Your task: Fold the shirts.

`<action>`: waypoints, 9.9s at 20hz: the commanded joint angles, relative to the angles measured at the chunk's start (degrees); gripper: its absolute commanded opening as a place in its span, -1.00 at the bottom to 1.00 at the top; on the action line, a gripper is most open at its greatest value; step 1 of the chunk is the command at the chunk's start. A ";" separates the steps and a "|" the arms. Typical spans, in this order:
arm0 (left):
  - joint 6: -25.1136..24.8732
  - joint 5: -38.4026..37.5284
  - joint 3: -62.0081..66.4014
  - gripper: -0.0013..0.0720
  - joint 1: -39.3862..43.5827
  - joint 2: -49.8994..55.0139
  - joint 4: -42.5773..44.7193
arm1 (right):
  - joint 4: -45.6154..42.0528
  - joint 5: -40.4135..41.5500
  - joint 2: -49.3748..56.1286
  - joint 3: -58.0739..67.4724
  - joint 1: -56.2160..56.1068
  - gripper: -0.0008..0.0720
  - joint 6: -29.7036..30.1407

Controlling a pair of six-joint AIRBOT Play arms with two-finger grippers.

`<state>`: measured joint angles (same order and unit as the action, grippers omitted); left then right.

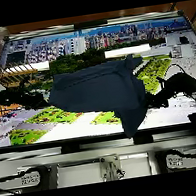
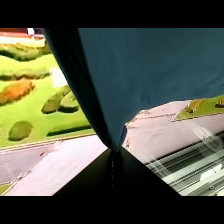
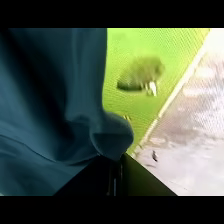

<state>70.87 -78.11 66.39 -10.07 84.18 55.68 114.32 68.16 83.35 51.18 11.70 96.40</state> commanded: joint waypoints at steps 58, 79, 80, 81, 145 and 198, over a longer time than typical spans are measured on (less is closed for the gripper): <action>3.67 40.74 17.68 -0.89 3.32 14.51 1.25 | -2.80 -48.76 17.20 32.44 -11.17 -0.83 0.22; 5.51 2.19 20.02 -0.89 0.72 16.41 11.43 | -20.44 -1.86 11.34 30.49 -10.97 -0.83 -5.35; 5.79 1.90 20.06 -0.89 -0.09 16.39 11.43 | -21.62 -2.01 11.34 30.51 -10.97 -0.83 -5.38; 6.47 1.49 20.06 -0.89 -0.92 16.39 11.41 | -22.95 -2.08 11.34 30.51 -10.97 -0.83 -5.38; -4.20 11.67 -32.20 -0.88 -6.71 -8.57 -2.82 | 5.07 0.90 -25.18 -26.95 14.53 0.64 8.20; 4.79 15.98 18.12 0.79 -2.78 21.77 -14.36 | 8.92 -22.73 9.44 21.27 -0.81 -0.63 2.03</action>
<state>75.66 -61.69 84.07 -12.75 105.69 41.76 123.48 44.95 92.75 72.31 10.96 98.17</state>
